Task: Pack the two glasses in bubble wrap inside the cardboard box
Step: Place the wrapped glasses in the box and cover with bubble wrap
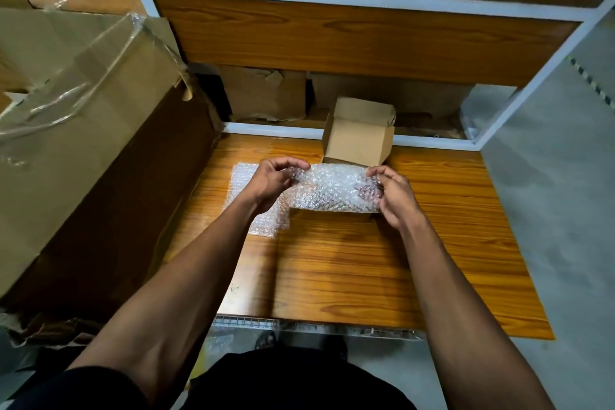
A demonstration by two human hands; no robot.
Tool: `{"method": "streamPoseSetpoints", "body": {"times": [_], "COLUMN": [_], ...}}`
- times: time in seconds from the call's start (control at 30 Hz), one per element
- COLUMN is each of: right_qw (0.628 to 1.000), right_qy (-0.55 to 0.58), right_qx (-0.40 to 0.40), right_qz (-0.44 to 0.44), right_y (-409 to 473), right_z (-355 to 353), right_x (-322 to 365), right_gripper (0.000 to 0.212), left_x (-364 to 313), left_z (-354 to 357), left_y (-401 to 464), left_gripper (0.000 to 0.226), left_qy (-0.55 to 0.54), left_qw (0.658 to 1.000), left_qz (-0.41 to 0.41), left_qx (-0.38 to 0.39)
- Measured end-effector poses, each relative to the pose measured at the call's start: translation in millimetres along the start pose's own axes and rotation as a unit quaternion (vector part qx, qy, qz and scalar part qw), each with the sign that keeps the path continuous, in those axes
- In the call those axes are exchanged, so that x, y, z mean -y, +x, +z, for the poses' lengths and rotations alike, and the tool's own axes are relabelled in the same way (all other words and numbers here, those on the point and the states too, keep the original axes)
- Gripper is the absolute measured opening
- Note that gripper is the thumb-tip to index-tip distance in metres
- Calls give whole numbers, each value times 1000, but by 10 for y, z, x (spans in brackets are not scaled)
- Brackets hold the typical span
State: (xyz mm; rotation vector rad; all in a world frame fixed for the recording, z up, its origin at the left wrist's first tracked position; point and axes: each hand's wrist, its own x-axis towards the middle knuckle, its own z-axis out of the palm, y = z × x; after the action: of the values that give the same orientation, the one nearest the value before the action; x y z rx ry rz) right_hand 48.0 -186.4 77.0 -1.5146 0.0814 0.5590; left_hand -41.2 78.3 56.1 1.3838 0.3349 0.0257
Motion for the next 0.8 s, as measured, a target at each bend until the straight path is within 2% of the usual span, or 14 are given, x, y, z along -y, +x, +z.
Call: {"method": "streamPoseSetpoints", "body": {"times": [0.2,0.3,0.5,0.63,0.7,0.8], "right_qw": [998,1000,1000,1000,1000,998], "right_qy": [54,6,-2,4,-14,-53], "right_qx": [6,23,-10,-21,-25,-30], "right_qz": [15,0,0,-8,-10,-26], "right_y": [23,40,73,57,63,84], "right_z": [-52,-62,-34,17,15,9], "right_x": [-14,-22,-22,29,33,33], "right_gripper": [32,13,25,43,39,24], "left_x": [-31,-21,10,42,42,51], "left_z": [59,69,47,29,32,25], "left_y": [-16,-6,32,52,46,60], "left_gripper": [37,41,18,39,45,25], "left_qy": [22,4,10,19,28,56], "left_qw": [999,999,1000,1000,999,998], "left_qz": [-25,-39,-26,-4,-5,-1], "left_qx": [7,0,-12,-20,-26,-26]}}
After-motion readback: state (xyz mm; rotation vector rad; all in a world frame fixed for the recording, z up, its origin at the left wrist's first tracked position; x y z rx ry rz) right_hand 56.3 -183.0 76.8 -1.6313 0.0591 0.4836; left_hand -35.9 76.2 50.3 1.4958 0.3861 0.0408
